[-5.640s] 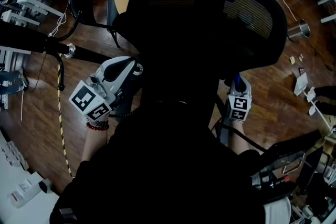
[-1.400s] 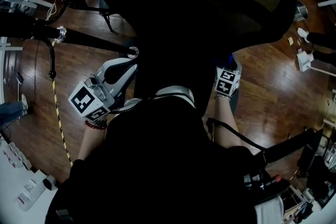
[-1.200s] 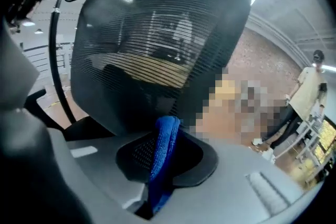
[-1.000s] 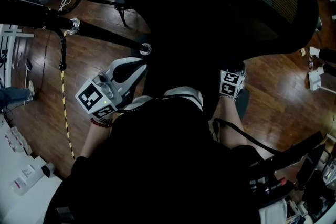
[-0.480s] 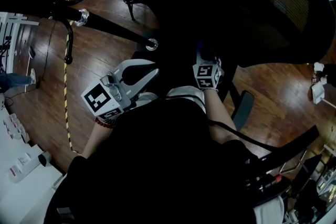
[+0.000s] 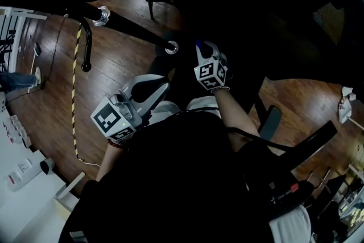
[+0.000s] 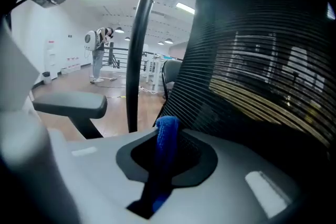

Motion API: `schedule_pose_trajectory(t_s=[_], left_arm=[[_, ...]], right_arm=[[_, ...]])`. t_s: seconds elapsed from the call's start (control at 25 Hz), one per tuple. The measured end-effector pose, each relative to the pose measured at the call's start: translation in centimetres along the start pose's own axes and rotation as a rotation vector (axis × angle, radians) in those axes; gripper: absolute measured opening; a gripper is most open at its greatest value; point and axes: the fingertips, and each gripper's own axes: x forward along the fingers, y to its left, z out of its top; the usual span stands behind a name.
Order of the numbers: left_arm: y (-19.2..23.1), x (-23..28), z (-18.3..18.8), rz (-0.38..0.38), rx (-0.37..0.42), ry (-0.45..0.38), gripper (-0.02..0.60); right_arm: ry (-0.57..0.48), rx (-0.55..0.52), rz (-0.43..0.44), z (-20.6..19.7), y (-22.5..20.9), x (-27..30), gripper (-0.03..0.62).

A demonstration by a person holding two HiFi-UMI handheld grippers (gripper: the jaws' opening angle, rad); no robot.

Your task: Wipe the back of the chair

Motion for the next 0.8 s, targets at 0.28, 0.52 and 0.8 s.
schedule_pose_trajectory(t_s=[0.28,0.52,0.8], left_arm=[[1.6,-2.2,-0.3,0.051,-0.02,-0.023,0.023],[2.3,-3.5,-0.7,0.048,-0.048,-0.097,0.023],[-0.7,-4.1,-0.4,-0.106,-0.047,-0.162,0.064]], right_arm=[[-0.001,-0.02,0.068,1.6,2.6,3.2,0.038],[-0.087,-0.046,0.14,6.1,3.7,-0.3,0.04],[-0.135,0.211,-0.057,5.6,-1.7,-17.7,0.04]])
